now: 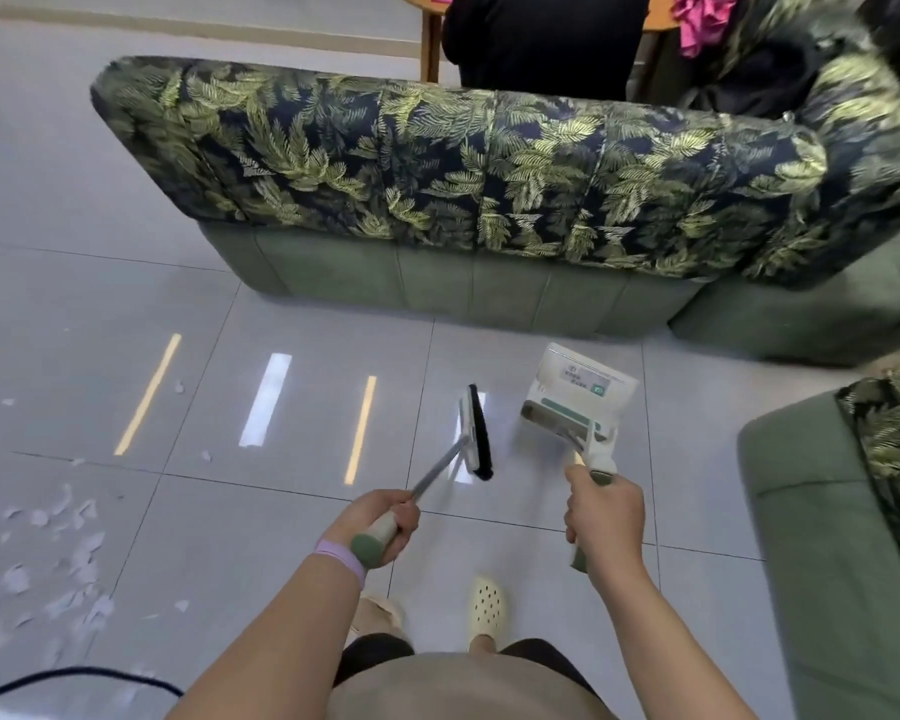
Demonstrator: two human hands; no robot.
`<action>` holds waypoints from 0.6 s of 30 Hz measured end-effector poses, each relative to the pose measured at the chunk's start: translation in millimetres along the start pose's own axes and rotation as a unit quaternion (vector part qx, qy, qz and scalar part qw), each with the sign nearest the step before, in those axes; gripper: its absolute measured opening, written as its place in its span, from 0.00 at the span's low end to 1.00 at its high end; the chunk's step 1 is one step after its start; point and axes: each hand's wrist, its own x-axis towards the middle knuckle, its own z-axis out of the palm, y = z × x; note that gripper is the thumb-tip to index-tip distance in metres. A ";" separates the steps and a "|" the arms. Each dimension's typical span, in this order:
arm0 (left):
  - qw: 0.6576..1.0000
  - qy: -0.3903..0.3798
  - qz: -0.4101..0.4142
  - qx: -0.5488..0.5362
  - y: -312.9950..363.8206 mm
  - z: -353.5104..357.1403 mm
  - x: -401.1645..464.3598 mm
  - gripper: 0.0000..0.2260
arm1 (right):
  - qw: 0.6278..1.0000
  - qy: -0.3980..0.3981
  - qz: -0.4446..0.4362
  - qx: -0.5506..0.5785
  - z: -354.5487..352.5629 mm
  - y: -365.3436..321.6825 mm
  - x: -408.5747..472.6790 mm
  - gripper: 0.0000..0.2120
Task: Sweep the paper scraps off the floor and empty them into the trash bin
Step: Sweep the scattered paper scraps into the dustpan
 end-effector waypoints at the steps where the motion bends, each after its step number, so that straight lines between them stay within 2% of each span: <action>1: 1.000 0.002 0.007 -0.009 9.4 -14.2 -7.5 0.02 | 1.000 0.000 0.001 -0.005 11.7 -1.1 -2.4 0.08; 5: 0.998 0.013 0.042 -0.050 49.9 -80.7 -49.5 0.05 | 0.998 -0.028 -0.007 -0.049 68.8 -3.1 -21.3 0.06; 10: 0.991 0.033 0.075 -0.103 86.2 -168.2 -90.4 0.05 | 0.993 -0.069 -0.015 -0.097 146.2 -9.1 -48.4 0.07; 18: 0.959 0.059 0.132 -0.245 114.5 -327.5 -161.3 0.04 | 0.958 -0.213 -0.059 -0.180 290.3 -20.2 -123.2 0.11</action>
